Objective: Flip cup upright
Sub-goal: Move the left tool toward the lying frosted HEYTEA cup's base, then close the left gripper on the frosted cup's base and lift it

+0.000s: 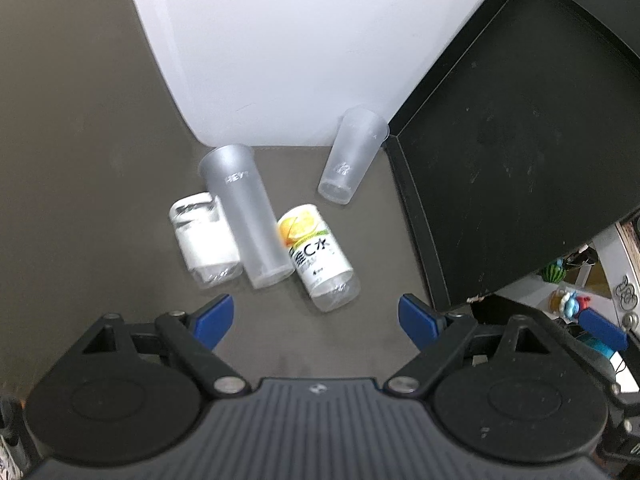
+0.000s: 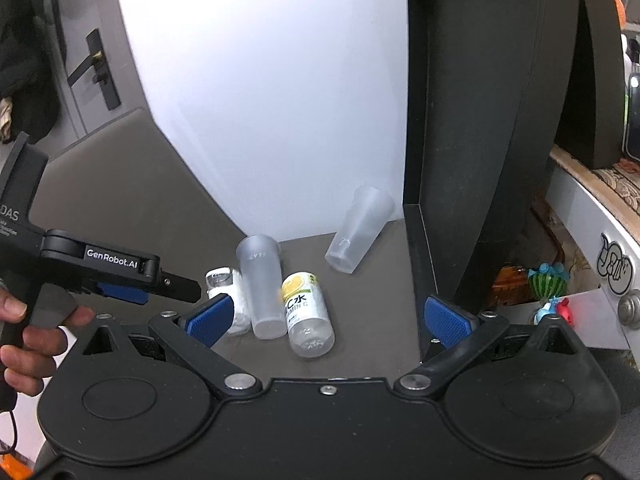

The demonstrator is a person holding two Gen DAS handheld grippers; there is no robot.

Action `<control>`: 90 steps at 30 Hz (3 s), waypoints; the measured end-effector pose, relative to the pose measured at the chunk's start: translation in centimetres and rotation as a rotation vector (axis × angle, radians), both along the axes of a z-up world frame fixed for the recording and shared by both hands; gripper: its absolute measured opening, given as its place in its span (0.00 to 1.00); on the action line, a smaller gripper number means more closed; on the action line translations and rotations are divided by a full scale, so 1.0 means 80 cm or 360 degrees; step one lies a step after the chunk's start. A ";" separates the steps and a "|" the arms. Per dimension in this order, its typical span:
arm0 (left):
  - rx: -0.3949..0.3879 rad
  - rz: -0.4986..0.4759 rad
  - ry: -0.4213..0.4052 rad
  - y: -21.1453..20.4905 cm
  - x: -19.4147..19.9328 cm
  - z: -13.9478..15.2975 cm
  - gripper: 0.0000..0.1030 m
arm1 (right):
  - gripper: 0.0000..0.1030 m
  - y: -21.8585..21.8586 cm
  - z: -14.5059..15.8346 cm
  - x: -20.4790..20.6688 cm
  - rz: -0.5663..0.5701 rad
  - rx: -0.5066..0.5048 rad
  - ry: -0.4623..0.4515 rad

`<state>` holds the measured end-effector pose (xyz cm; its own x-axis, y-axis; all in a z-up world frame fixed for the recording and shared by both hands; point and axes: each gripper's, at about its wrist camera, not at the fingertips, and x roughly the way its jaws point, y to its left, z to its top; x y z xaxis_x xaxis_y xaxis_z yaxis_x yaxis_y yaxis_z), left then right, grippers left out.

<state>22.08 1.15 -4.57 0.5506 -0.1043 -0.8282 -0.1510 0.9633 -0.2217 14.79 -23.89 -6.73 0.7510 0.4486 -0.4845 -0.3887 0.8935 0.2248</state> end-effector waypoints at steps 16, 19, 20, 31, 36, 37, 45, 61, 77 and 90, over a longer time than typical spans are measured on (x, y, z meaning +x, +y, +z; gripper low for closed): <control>0.0011 -0.0126 0.0007 -0.002 0.096 -0.032 0.85 | 0.94 -0.007 -0.046 0.034 -0.0164 0.0183 0.0087; 0.0024 -0.0156 0.0004 -0.002 0.113 -0.038 0.85 | 0.94 -0.005 -0.055 0.042 -0.0194 0.0232 0.0110; 0.0030 -0.0167 -0.0001 -0.003 0.120 -0.040 0.84 | 0.94 -0.003 -0.059 0.045 -0.0203 0.0239 0.0118; 0.0087 -0.0282 0.0005 -0.010 0.182 -0.064 0.83 | 0.92 0.015 -0.088 0.074 -0.0340 0.0323 0.0157; 0.0096 -0.0294 0.0017 -0.010 0.209 -0.082 0.83 | 0.92 0.025 -0.103 0.091 -0.0407 0.0319 0.0159; 0.0101 -0.0299 0.0018 -0.011 0.215 -0.085 0.83 | 0.92 0.028 -0.106 0.092 -0.0410 0.0313 0.0160; 0.0110 -0.0315 0.0040 -0.014 0.255 -0.119 0.80 | 0.81 0.035 -0.134 0.111 -0.0419 0.0322 0.0190; 0.0132 -0.0311 0.0160 -0.028 0.324 -0.193 0.77 | 0.81 0.039 -0.160 0.126 -0.0439 0.0319 0.0359; 0.0145 -0.0317 0.0118 -0.036 0.340 -0.198 0.56 | 0.81 0.033 -0.168 0.131 -0.0497 0.0425 0.0523; 0.0098 -0.0280 -0.0020 -0.014 0.289 -0.129 0.55 | 0.81 0.029 -0.169 0.129 -0.0480 0.0615 0.0555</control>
